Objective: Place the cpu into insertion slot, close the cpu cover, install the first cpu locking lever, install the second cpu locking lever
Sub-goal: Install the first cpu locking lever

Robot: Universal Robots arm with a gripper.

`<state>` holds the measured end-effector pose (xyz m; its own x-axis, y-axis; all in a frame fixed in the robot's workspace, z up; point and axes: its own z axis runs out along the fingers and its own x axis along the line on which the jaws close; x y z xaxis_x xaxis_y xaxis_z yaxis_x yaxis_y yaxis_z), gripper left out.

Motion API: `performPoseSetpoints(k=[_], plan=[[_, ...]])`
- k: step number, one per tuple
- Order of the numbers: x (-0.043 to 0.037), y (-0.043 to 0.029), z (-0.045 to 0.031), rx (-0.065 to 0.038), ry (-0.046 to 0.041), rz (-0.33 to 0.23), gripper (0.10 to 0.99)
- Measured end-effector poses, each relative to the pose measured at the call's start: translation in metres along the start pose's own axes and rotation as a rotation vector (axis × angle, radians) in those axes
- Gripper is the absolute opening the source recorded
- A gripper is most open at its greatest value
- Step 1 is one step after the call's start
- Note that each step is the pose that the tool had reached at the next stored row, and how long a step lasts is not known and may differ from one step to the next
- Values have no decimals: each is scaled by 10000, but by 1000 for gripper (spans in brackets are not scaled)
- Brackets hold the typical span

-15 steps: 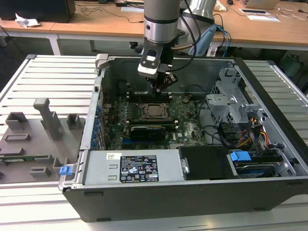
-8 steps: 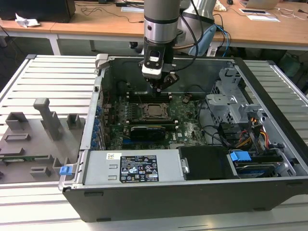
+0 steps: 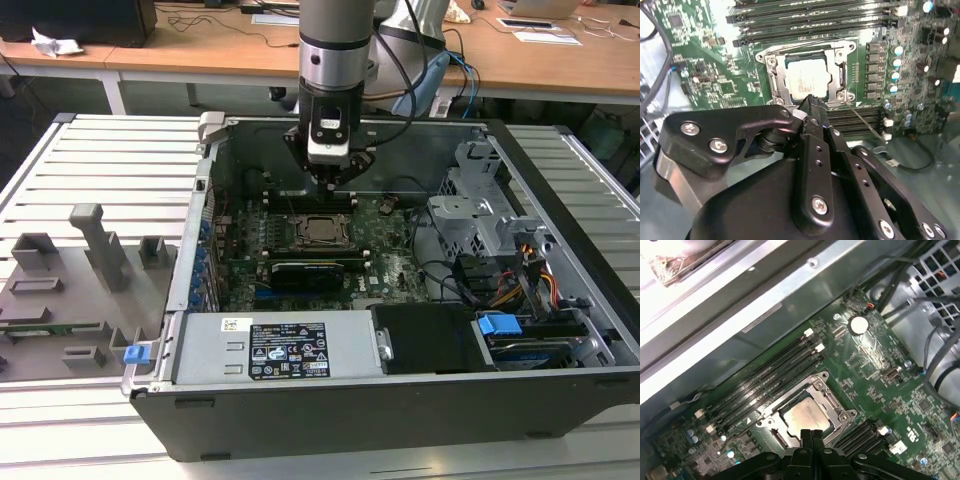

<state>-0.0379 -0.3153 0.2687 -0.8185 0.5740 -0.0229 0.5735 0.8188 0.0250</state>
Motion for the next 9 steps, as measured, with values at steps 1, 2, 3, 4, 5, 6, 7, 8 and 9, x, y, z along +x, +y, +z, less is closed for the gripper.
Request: performPoseSetpoints(k=[1,2,3,4,5,6,7,8,9], plan=[[0,0,0,-4,4,-173,106],[0,0,1,-9,11,-458,106],[0,0,1,-20,23,-914,106],[0,0,1,-25,28,-1122,106],[0,0,1,-30,33,-1319,106],[0,0,1,-34,38,-1514,106],[0,0,1,-38,42,-1705,106],[0,0,1,-43,47,-1890,106],[0,0,1,-53,58,-2337,106]])
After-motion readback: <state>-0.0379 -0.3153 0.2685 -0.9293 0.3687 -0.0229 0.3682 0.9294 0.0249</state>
